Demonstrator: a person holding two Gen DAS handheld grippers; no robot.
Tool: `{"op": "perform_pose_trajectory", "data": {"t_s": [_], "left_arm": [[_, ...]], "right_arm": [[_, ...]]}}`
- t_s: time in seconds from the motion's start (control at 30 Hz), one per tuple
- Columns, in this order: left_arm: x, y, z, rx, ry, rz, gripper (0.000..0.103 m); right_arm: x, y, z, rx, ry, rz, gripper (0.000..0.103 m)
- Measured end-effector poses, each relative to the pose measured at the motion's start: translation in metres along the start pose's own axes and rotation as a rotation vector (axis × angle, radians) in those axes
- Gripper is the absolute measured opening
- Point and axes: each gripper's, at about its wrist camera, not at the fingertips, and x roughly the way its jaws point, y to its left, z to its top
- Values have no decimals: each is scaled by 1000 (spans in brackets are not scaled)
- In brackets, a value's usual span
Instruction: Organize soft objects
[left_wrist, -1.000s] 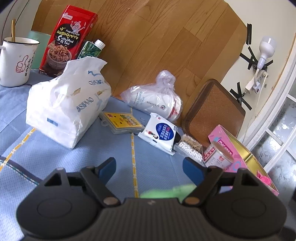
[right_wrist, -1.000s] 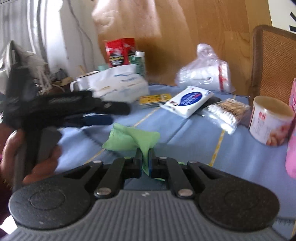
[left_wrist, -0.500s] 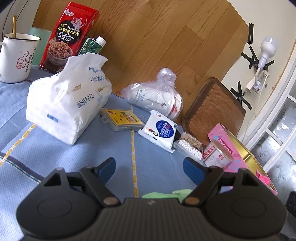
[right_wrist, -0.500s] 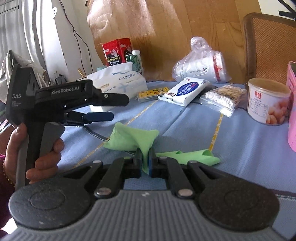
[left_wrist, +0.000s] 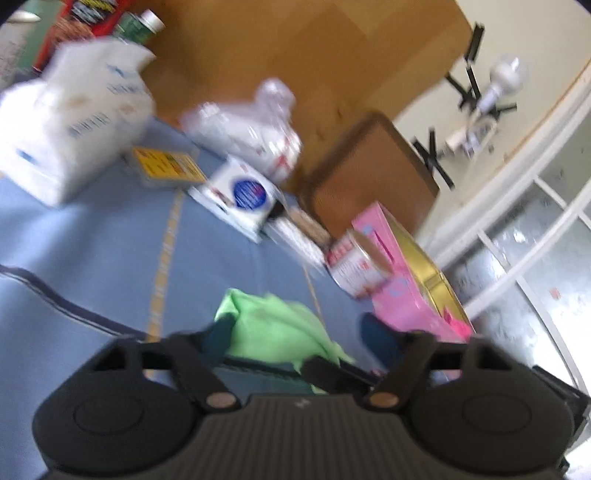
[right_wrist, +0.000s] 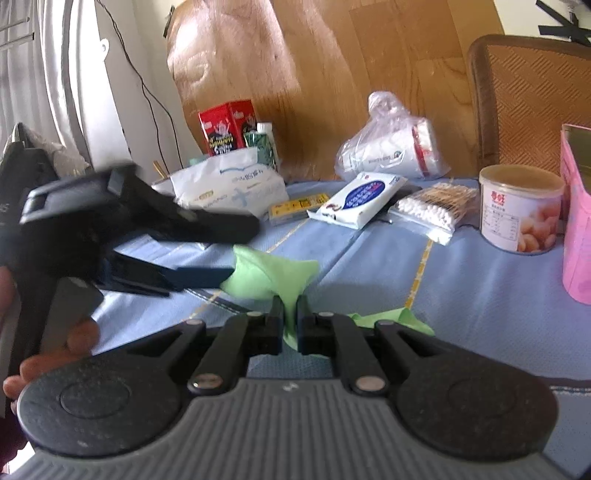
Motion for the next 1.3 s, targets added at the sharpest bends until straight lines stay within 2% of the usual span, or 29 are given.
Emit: {"op": "perform_pose_trajectory", "data": {"t_s": [0.03,0.07,0.17,0.3,0.47,0.53,0.6,0.63,0.67,0.7,0.73,0.77,0.8,0.83,1.0,1.13,1.2,1.27,1.3], "left_arm": [[6,-4,0,3,24,-21,48],[11,-10,0,11,40,-38,41],[24,-36,5,57,59,-89,34],[53,-92,18,158,85,-182,34],[102,-181,27,349,88,-258,35],[125,-204,30,376,94,-276,37],[148,-218,30,397,96,-254,41],[160,-221,30,405,98,-225,50],[171,-223,28,408,100,-187,56],[182,-223,27,408,105,-144,57],[187,-220,26,403,115,-112,58],[192,-214,24,383,131,-88,58],[192,-207,22,362,140,-89,58],[189,-201,22,351,141,-96,61],[161,-175,19,329,112,-94,64],[123,-144,20,308,69,-93,66],[101,-124,19,302,43,-57,69],[77,-102,15,305,24,-16,70],[68,-93,14,307,19,2,70]], "right_arm": [[-4,0,-1,-1,-20,-6,9],[-8,-1,-1,1,-35,-7,9],[-27,-4,1,-19,-105,-53,9],[-64,-19,13,-50,-250,-166,9],[-106,-57,30,-55,-421,-335,9],[-122,-77,36,-31,-463,-383,9],[-128,-97,40,4,-481,-416,9],[-127,-107,41,16,-481,-438,11],[-124,-118,42,25,-470,-472,13],[-116,-130,44,31,-439,-521,15],[-106,-142,46,37,-373,-570,27],[-101,-152,45,52,-325,-609,35],[-99,-160,43,77,-306,-643,47],[-101,-166,39,98,-313,-657,49],[-120,-168,29,157,-415,-707,51],[-127,-150,29,126,-474,-682,51],[-124,-138,32,65,-470,-684,50],[-121,-133,34,32,-430,-671,49],[-120,-133,35,25,-393,-662,41]]}}
